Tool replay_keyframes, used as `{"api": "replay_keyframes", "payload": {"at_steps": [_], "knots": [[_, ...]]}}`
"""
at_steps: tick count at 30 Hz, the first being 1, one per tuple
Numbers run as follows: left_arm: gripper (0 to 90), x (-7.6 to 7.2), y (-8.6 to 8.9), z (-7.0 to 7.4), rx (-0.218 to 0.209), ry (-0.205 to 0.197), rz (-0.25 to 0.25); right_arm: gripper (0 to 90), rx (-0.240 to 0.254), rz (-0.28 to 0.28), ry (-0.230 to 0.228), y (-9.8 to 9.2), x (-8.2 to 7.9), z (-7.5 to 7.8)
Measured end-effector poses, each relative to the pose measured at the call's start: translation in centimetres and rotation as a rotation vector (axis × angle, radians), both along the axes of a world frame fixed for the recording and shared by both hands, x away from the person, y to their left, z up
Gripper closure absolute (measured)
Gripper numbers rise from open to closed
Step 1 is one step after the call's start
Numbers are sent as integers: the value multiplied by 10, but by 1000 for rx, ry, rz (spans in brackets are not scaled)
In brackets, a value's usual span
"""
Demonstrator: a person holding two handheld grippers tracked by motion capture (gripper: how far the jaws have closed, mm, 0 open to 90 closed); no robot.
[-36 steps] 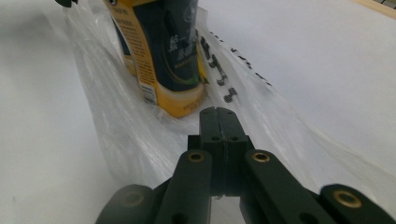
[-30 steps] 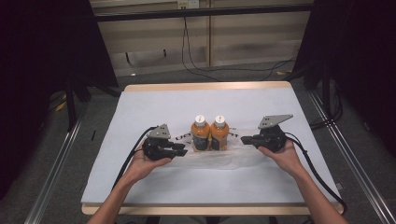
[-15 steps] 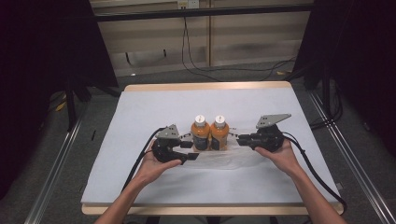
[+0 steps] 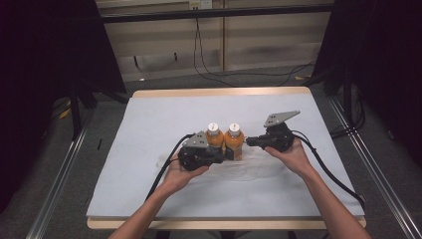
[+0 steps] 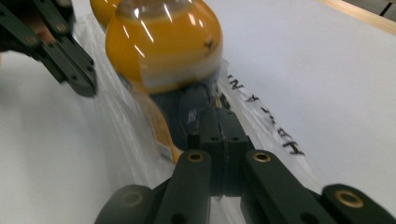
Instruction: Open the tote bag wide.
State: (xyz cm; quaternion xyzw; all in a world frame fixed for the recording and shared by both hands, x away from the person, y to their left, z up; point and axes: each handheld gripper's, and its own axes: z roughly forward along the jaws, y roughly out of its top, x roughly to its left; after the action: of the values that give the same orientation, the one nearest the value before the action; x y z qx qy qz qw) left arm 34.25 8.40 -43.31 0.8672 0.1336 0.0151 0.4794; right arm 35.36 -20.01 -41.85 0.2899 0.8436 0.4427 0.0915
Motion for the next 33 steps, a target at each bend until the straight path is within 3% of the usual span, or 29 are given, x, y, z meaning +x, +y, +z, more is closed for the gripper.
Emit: {"api": "replay_keyframes", "payload": {"at_steps": [4, 5, 6, 13, 17, 22, 23, 33], "knots": [[900, 4, -5, -4, 19, 3, 28, 900, -5, -4, 25, 6, 15, 2], [900, 4, -6, -8, 5, 11, 27, 900, 6, -7, 34, 7, 18, 0], [900, 3, -8, -10, 27, 1, 33, 900, 15, -5, 41, 8, 20, -4], [900, 3, -8, -19, 49, 7, 43, 900, -7, 3, 90, 18, 30, -26], [900, 3, -10, -24, 95, -14, 48, 900, -29, 3, 113, 21, 34, -34], [900, 4, -13, -31, 107, -15, 49, 900, -23, 0, 132, 21, 36, -39], [900, 3, -13, -31, 131, -31, 54, 900, -25, -2, 129, 21, 36, -39], [900, 0, -16, -40, 149, -78, 47, 900, -12, -9, 144, 23, 42, -49]]}}
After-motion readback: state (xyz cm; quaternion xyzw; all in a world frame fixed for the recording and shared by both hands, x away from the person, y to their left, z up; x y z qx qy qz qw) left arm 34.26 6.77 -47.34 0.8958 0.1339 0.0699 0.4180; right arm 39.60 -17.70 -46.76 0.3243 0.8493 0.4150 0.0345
